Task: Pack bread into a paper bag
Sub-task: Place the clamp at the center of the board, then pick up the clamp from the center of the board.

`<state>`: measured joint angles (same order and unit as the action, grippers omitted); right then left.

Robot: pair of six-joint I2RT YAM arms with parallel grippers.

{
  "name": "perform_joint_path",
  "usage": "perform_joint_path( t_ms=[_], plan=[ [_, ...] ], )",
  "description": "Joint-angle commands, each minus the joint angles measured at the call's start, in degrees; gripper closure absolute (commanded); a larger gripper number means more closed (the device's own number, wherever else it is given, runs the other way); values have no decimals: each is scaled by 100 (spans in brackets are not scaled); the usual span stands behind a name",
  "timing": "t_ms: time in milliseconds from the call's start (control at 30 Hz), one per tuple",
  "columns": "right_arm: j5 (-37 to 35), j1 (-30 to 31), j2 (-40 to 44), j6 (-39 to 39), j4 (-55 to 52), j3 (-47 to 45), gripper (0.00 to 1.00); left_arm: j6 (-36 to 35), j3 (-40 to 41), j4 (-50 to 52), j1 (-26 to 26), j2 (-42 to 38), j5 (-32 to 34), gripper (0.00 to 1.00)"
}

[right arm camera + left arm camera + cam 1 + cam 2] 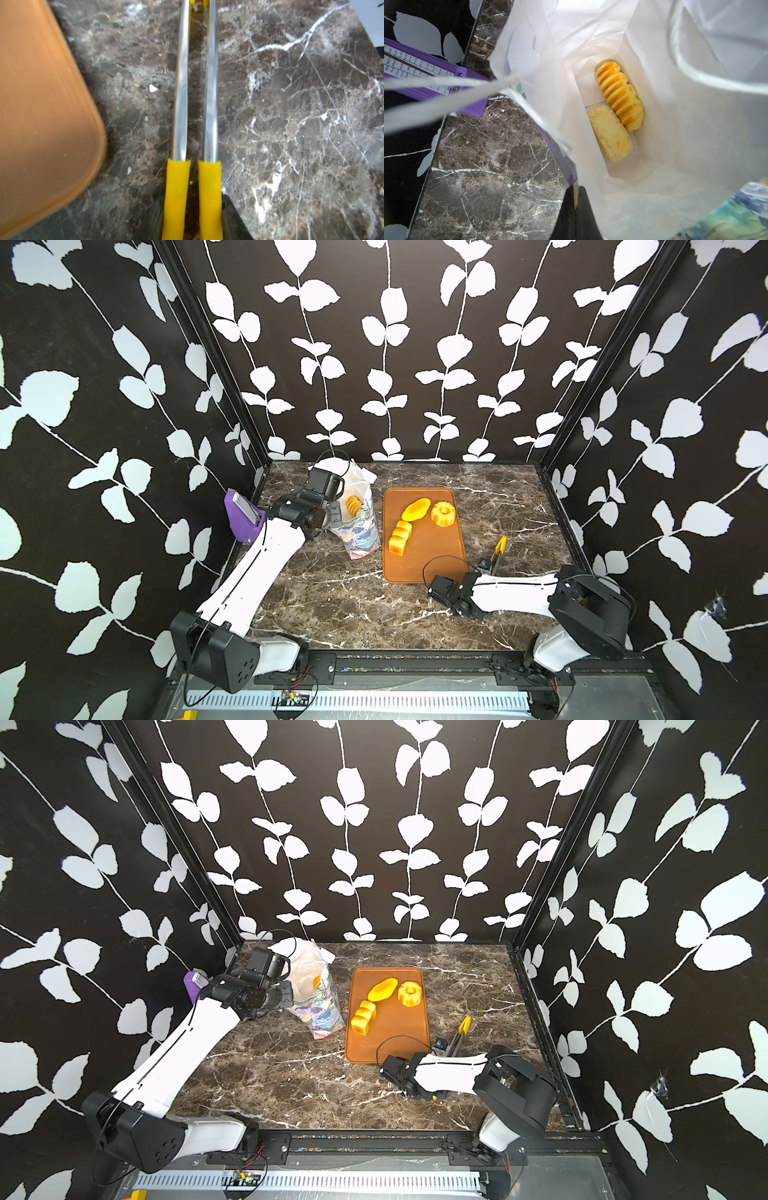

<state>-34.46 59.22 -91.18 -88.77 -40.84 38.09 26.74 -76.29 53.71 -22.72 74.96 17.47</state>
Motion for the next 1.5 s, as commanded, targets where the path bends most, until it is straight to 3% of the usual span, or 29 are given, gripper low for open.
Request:
perform_joint_path(
  t_ms=[0, 233, 367, 533, 933, 1033, 1133, 1233, 1300, 1467],
  plan=[
    [2457, 210, -646, -8, 2027, -692, 100, -48, 40, 192, -1, -220, 82, 100],
    [2324, 249, -381, -61, 1940, -799, 96, -20, 66, 177, 2, -230, 42, 100],
    [2209, 255, -208, -51, 1792, -807, 65, -20, 71, 166, 4, -234, 46, 100],
    [2111, 250, -102, -10, 1776, -820, 44, -11, 72, 164, -4, -227, 29, 100],
    [2067, 248, 65, -33, 1975, -973, 38, -19, 122, 192, 6, -240, 46, 100],
    [2048, 246, 56, -84, 1912, -979, 42, -10, 141, 180, 0, -253, 37, 100],
    [2041, 244, 47, -137, 1827, -978, 76, -15, 121, 179, 1, -246, 44, 100],
    [2033, 255, 69, -116, 1717, -948, 95, -33, 106, 192, -2, -249, 59, 100],
    [1963, 253, 149, -62, 1485, -839, 100, -44, 97, 193, -2, -242, 76, 100],
    [1622, 255, 601, 10, 352, -391, 100, -32, 72, 190, 3, -262, 72, 100]
  ],
)
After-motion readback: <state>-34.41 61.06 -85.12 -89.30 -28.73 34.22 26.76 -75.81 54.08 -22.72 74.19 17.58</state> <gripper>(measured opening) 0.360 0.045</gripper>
